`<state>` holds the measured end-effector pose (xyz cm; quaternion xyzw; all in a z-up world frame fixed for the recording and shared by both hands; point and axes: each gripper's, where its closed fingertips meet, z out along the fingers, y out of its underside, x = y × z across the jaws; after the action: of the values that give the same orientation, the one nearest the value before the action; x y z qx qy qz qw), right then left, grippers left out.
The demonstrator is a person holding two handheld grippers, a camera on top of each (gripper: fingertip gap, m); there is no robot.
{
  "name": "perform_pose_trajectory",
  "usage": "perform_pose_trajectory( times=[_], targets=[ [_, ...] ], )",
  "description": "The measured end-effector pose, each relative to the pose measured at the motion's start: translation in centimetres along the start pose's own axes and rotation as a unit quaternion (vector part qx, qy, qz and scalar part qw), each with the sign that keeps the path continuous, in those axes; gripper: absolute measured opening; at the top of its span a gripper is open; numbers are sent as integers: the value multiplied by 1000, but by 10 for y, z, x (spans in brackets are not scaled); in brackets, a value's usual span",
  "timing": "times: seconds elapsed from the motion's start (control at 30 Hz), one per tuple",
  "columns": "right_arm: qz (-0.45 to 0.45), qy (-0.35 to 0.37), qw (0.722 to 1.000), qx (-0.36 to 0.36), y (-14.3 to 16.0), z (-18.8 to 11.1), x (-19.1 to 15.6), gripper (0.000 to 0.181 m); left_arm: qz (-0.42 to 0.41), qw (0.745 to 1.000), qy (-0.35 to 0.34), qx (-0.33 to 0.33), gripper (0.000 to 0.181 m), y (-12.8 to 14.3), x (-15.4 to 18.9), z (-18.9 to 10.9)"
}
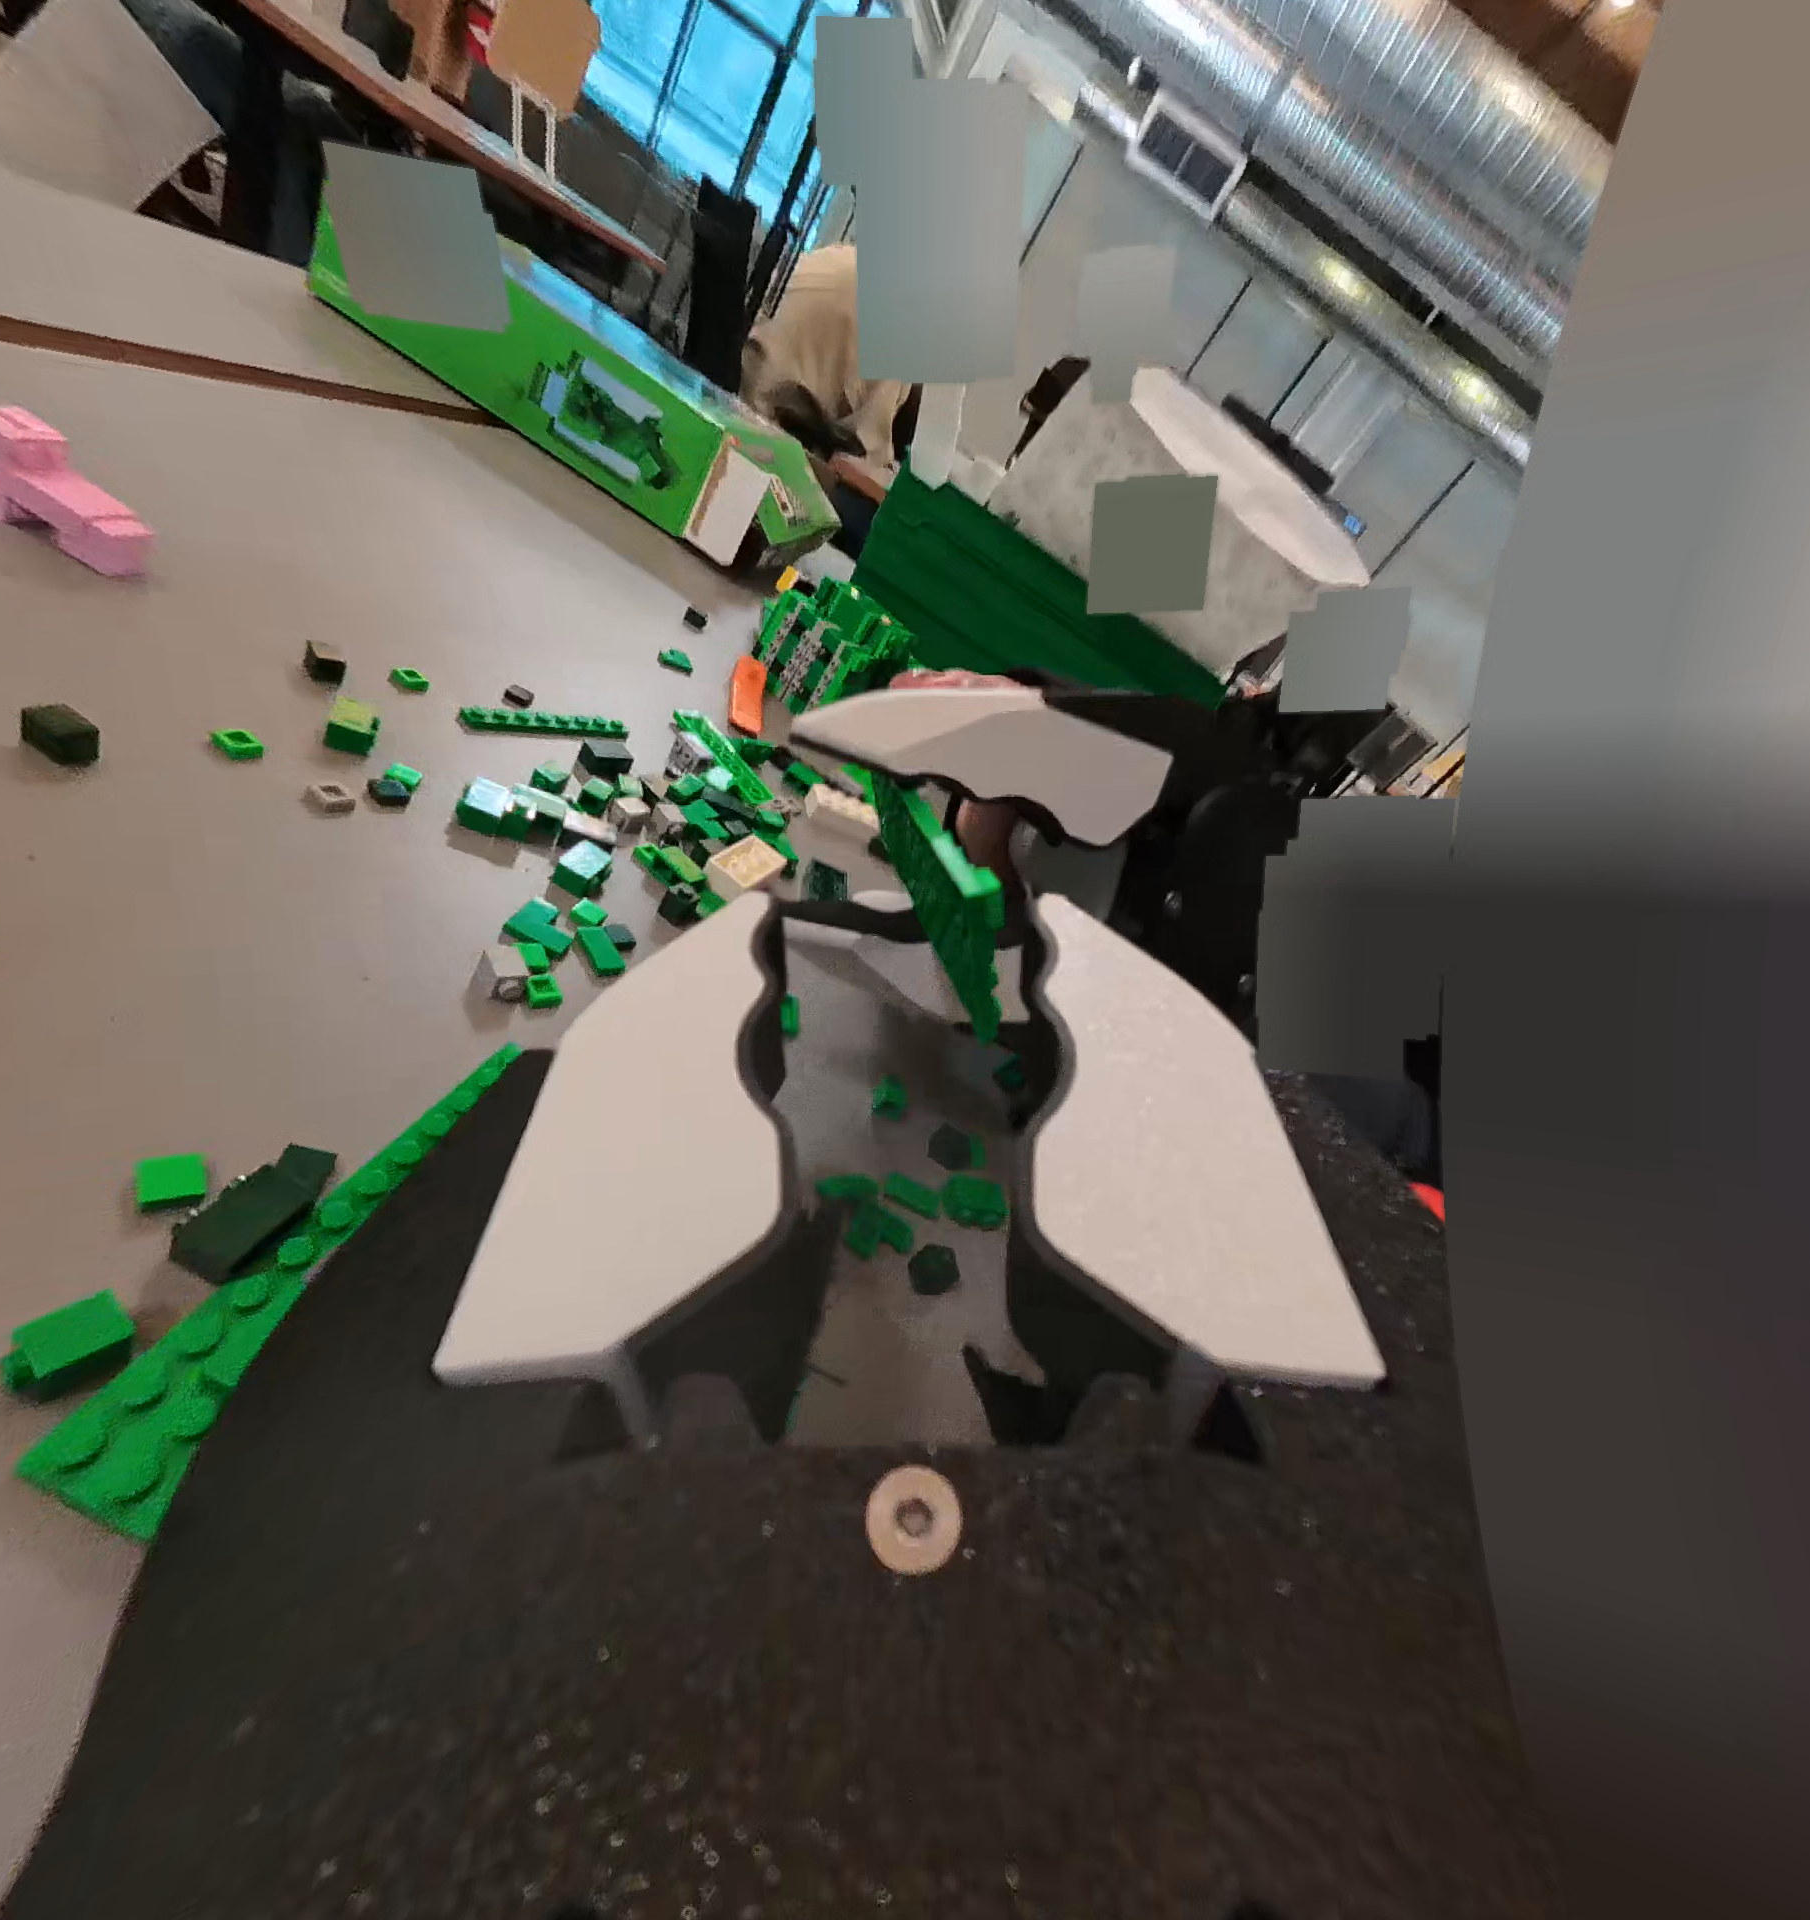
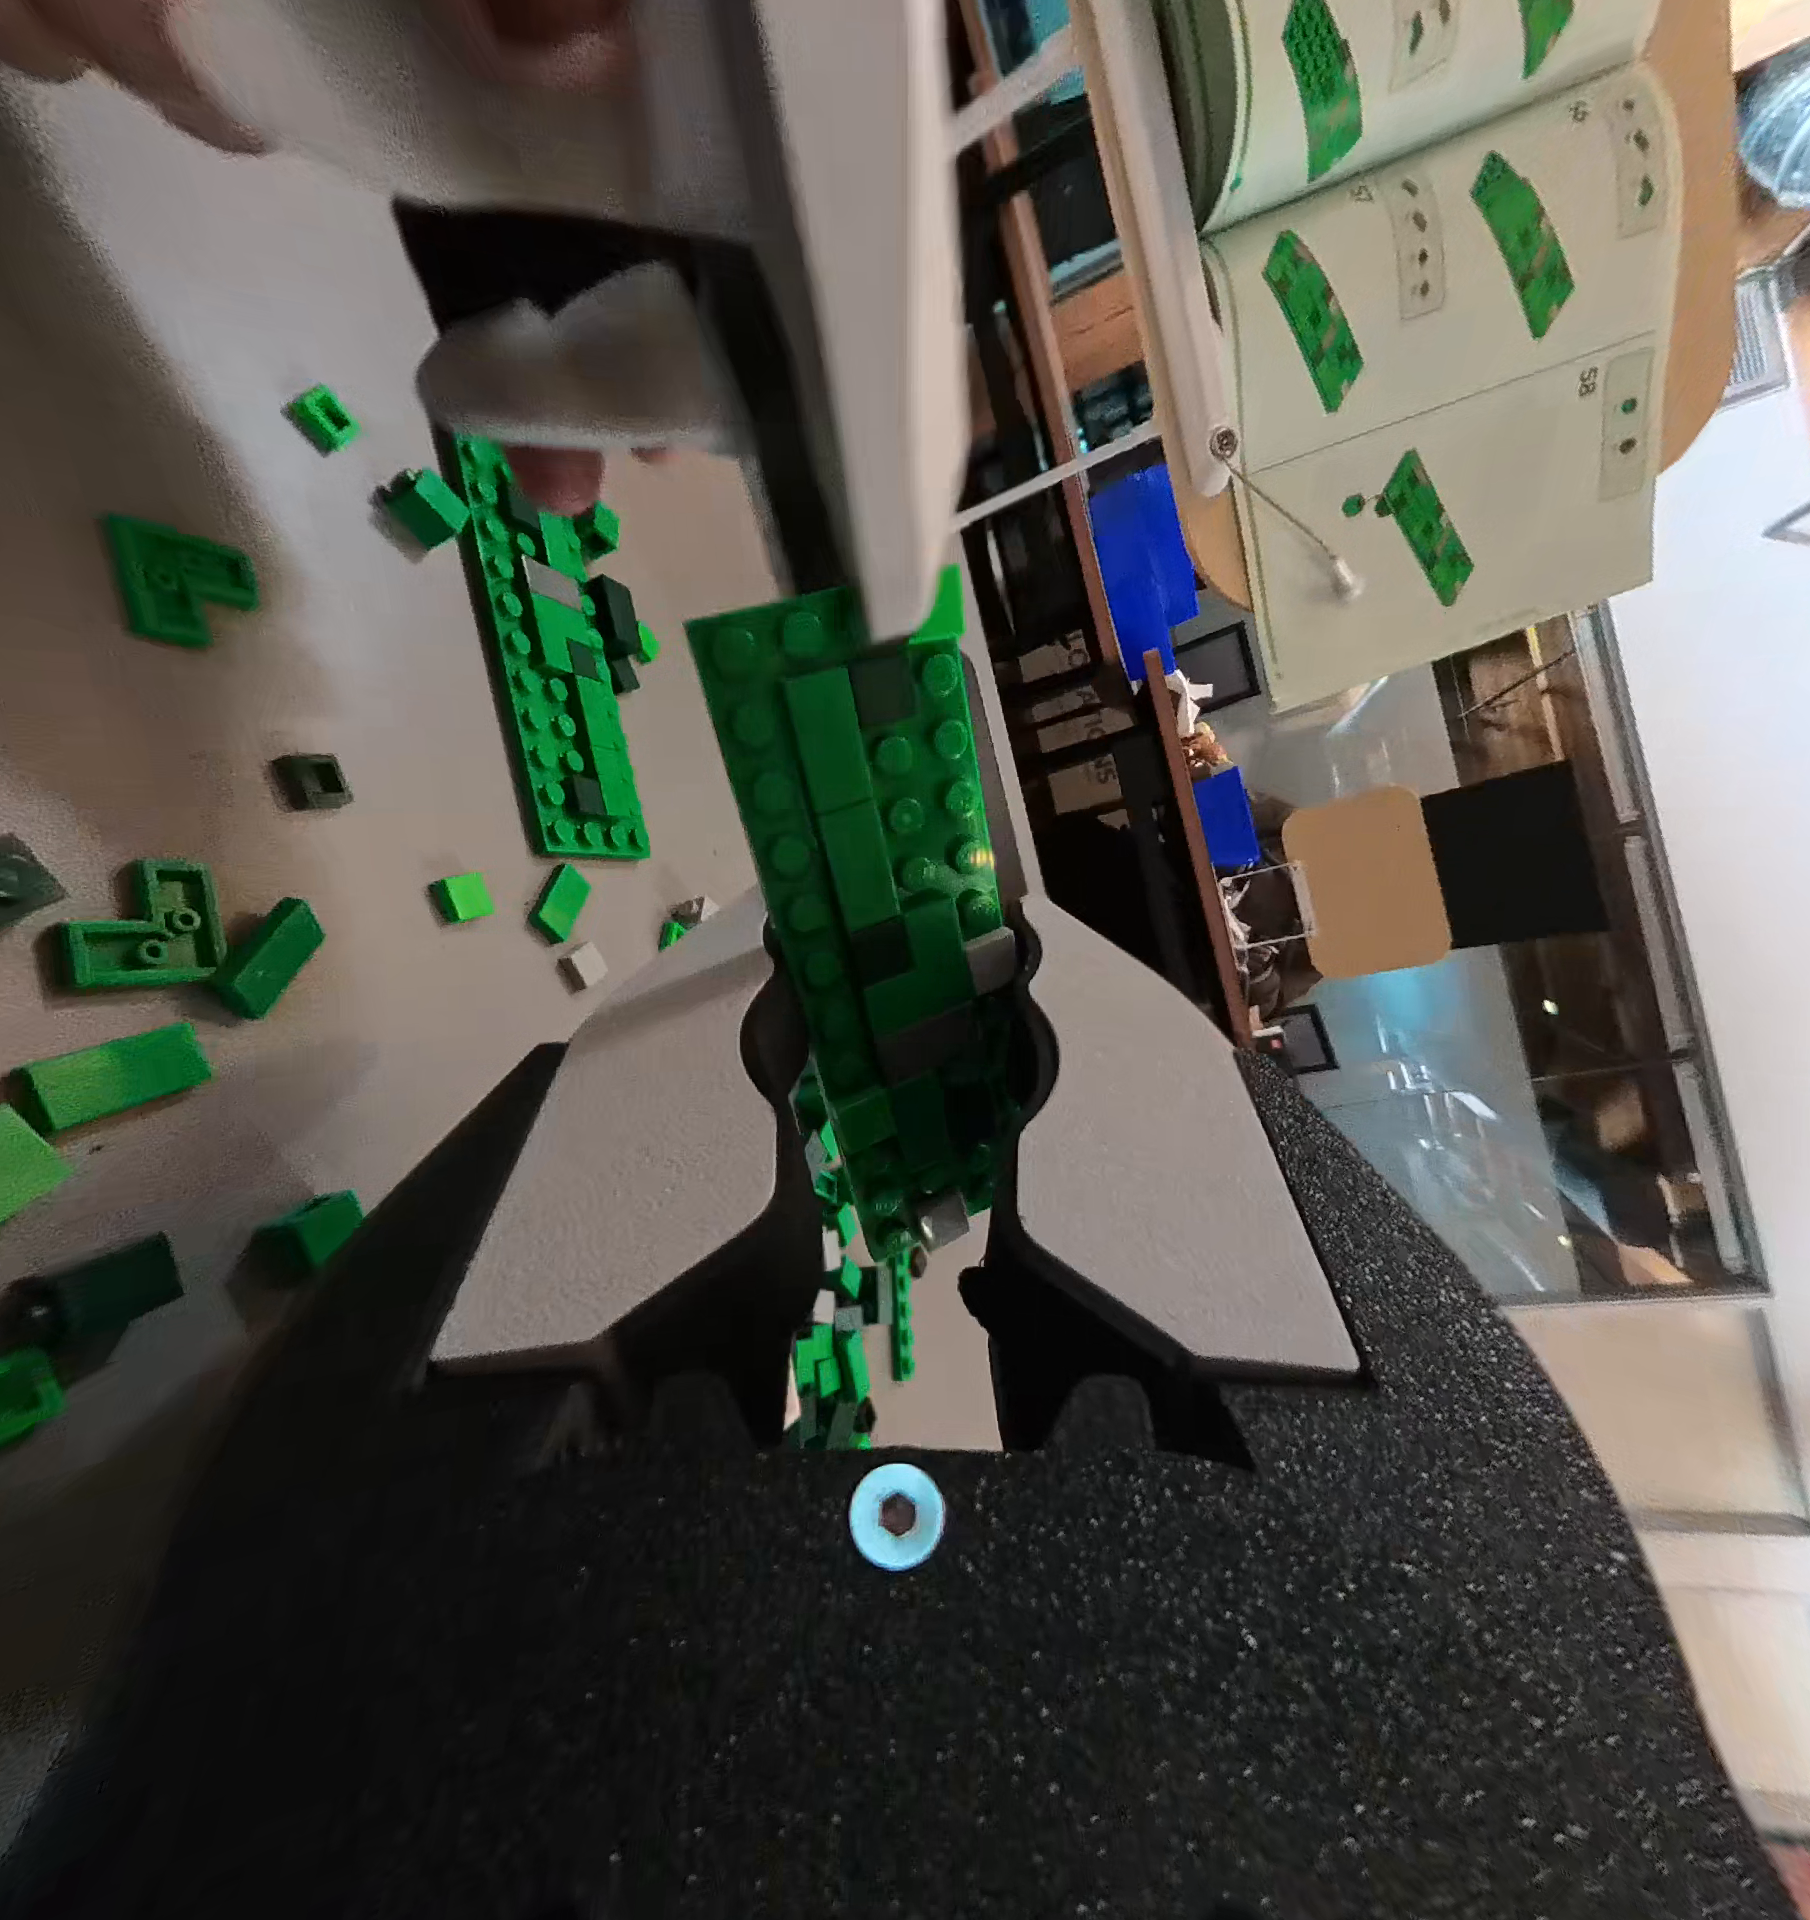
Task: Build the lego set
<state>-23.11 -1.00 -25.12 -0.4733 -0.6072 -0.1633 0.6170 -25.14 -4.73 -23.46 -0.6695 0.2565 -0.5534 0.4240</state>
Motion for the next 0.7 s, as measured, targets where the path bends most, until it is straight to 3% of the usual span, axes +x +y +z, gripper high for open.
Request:
perform_pose_trajectory(
  times=[0.13, 0.2, 0.33, 0.53, 0.6, 0.7],
  targets=[
    [10, -1, 1000, 6, -5, 0, -2, 35, 39, 997, -7, -64, 45, 22, 5, 18],
    [-3, 5, 1000, -6, -1, 2, -2, 35, 61, 996, -29, -65, 45, 24, 3, 24],
    [23, -11, 1000, 6, -6, 2, -7, 35, 69, 997, -18, -20, 13, 13, 9, 25],
    [64, -41, 997, 9, -5, 6, -15, 35, 58, 997, -39, -27, 13, 16, 3, 27],
    [82, -53, 995, 21, -12, 6, -19, 35, 59, 997, -43, -22, 24, 16, 3, 29],
    [66, -41, 997, 20, -16, 7, -20, 35, 53, 997, -48, -27, 19, 17, 2, 31]
  ],
)
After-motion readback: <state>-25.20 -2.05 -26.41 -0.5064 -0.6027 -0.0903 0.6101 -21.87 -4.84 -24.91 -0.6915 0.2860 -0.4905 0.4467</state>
